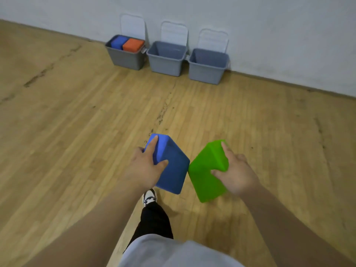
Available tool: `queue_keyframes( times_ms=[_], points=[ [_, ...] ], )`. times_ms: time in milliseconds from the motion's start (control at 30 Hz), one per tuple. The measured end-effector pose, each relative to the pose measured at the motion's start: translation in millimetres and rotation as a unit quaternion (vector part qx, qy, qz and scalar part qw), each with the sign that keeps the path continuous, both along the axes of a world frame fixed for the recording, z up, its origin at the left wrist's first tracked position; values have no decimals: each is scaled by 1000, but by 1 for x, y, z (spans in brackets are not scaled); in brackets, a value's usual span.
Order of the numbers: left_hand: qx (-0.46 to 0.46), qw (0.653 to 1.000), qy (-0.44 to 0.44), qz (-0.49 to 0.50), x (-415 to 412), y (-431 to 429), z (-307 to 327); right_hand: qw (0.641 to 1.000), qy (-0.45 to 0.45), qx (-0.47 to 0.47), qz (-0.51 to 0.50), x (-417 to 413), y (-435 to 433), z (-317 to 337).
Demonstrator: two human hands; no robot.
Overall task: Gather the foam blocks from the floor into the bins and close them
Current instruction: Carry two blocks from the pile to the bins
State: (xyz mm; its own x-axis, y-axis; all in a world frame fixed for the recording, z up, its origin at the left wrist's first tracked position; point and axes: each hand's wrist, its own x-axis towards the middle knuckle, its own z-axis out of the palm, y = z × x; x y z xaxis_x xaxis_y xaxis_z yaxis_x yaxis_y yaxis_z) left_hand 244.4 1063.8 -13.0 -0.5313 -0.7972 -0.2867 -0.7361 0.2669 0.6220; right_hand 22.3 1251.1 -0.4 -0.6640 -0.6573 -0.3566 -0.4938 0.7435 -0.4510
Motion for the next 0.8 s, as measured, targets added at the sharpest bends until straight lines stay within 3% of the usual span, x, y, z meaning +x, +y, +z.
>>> queue_keyframes(
  times_ms=[400, 800],
  points=[
    [17, 998, 27, 62, -13, -284, 14, 998, 7, -30, 60, -42, -307, 17],
    [-8, 994, -12, 107, -93, -461, 14, 990, -28, -20, 135, -144, -522, 5]
  ],
)
